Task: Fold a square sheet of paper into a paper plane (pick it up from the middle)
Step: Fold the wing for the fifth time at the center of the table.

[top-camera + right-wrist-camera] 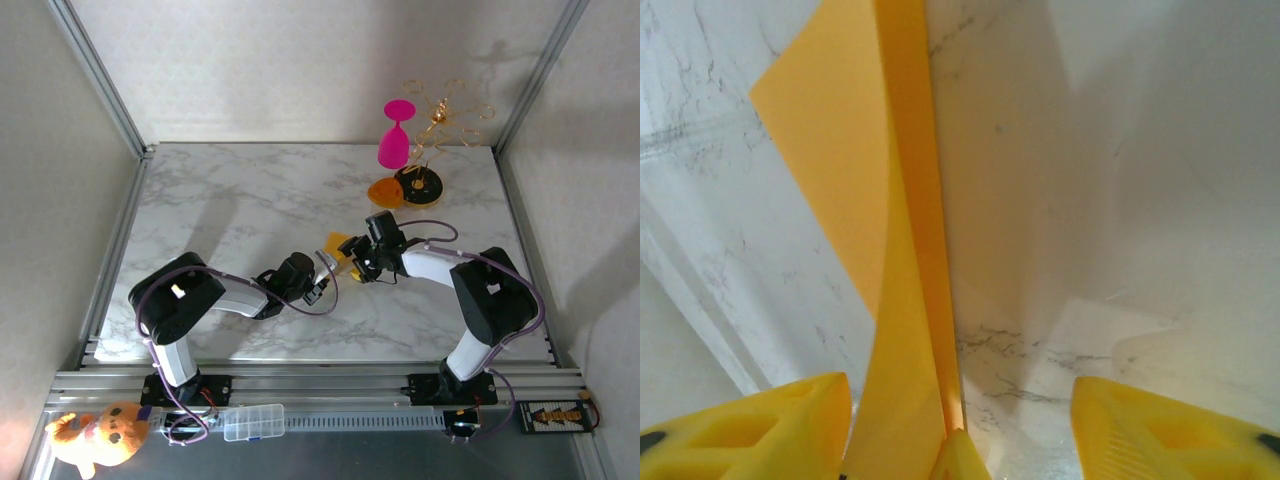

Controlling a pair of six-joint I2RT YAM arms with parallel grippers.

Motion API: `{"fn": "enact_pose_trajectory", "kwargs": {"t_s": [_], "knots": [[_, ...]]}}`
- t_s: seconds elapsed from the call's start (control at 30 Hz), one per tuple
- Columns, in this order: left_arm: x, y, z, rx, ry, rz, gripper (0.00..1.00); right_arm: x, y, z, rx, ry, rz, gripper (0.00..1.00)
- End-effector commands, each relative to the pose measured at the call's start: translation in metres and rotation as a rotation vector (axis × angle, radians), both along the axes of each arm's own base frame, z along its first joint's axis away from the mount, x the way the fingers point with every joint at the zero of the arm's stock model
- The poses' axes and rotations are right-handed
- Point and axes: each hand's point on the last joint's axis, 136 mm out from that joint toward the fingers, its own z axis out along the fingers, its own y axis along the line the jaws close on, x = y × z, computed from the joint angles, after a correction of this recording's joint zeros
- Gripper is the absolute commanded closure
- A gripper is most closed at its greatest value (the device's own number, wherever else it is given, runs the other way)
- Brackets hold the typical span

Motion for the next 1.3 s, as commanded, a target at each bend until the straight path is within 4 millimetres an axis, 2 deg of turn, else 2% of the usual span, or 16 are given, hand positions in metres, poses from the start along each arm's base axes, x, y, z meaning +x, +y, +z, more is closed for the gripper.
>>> {"fn": "enact_pose_trajectory", "kwargs": {"t_s": [0.0,0.3,0.67,0.97,1.27], "knots": [[-0.003,-0.002,-0.005,-0.033,0.046,-0.007,0.88,0.01,-0.006,0.009,-0.041,-0.041,-0.001,0.35],[0.002,0.004,0.004,-0.155,0.111,0.053,0.94,0.023,-0.017,0.028,-0.069,-0.146,-0.012,0.27],[0.006,0.011,0.002,-0.23,0.224,0.111,0.99,0.026,-0.022,0.031,-0.082,-0.169,-0.004,0.27],[0.005,0.013,-0.007,-0.241,0.306,0.134,0.98,0.027,-0.017,0.029,-0.072,-0.175,0.023,0.27],[0.004,0.016,-0.009,-0.213,0.285,0.116,0.95,0.023,0.001,0.019,-0.04,-0.124,0.104,0.27]]}}
